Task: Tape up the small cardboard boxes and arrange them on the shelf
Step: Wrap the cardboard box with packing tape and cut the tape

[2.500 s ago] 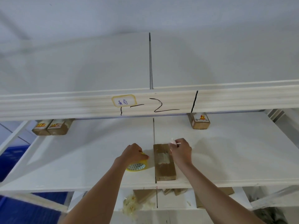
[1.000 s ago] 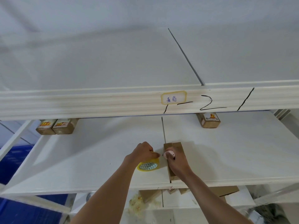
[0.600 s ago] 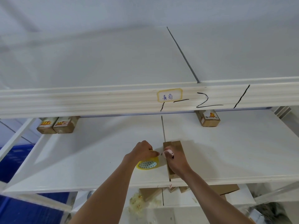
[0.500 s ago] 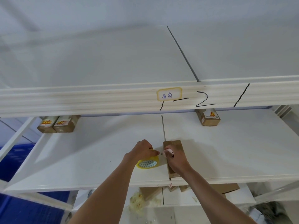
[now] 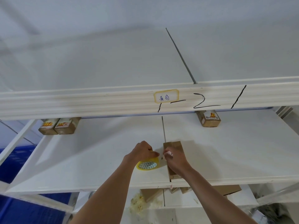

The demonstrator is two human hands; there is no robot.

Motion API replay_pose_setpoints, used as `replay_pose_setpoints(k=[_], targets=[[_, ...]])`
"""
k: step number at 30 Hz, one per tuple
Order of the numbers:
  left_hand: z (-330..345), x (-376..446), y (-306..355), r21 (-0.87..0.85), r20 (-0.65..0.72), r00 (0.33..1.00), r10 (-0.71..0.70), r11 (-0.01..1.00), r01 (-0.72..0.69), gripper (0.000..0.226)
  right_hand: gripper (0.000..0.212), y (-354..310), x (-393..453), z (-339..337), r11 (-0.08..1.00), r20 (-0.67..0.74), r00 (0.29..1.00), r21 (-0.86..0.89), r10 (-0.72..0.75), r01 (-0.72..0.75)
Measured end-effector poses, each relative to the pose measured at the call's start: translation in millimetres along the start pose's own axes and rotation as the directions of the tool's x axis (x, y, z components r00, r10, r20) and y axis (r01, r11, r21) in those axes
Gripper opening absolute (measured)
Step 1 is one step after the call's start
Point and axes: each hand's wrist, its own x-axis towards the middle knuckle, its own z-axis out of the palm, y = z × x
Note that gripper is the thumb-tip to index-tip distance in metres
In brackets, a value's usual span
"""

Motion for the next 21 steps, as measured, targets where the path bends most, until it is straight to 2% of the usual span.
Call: replay_pose_setpoints(k=[9,21], targets=[[0.4,-0.5,-0.3,-0.014,-0.01,1.0,0.0,1.0,0.0,0.04,0.024,-3.3,0.9,-3.0,0.999,0.058,0.998,-0.039,0.004,-0.002],[-1.8,-4.5,0.0,-0.012,-0.006,1.0,0.002,1.0,-0.002,0.04,0.022,-6.4,-1.9,-4.7,0.997,0.052,0.998,0.055,0.042,-0.045]])
